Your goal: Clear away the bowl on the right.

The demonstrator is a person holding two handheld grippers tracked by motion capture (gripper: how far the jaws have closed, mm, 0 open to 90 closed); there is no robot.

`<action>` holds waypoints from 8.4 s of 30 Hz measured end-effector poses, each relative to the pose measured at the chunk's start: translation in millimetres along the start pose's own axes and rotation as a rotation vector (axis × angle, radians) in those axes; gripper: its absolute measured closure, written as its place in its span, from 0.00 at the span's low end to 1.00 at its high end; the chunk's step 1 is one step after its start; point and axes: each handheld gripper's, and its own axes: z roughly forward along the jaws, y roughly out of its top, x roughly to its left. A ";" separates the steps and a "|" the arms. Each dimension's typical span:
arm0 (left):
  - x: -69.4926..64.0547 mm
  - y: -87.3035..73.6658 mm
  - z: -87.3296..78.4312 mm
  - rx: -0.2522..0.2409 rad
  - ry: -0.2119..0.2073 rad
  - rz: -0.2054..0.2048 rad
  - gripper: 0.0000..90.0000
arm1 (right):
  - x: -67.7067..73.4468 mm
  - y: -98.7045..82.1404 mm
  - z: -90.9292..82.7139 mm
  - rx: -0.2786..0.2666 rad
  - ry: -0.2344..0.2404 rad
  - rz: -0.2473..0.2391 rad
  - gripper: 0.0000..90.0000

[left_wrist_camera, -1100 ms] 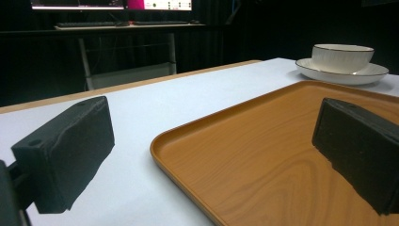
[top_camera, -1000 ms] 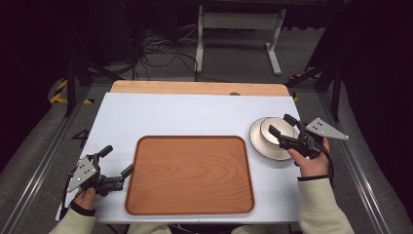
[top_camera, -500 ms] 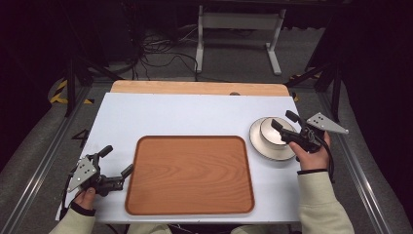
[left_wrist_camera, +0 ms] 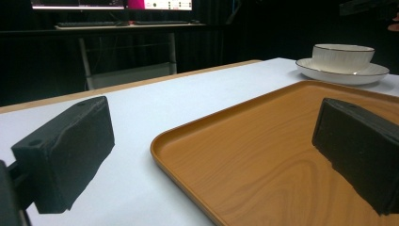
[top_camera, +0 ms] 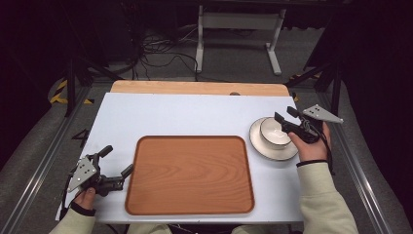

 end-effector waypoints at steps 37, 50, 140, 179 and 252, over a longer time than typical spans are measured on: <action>-0.1 0.0 0.1 0.001 0.001 0.000 0.00 | -33.7 -27.6 29.5 0.492 -0.098 0.111 0.56; 0.0 0.1 0.1 0.001 0.002 0.002 0.00 | -37.5 -27.9 28.5 0.609 -0.127 0.191 0.76; -0.1 0.0 0.0 0.000 0.001 0.001 0.00 | 52.5 54.9 15.4 0.620 -0.003 0.295 0.90; -0.2 0.0 -0.3 0.000 -0.001 0.003 0.00 | 152.9 74.3 33.6 0.672 0.236 0.215 0.90; -0.4 -0.1 -0.5 -0.002 -0.001 0.004 0.00 | 222.9 4.3 93.4 0.753 0.349 0.212 0.88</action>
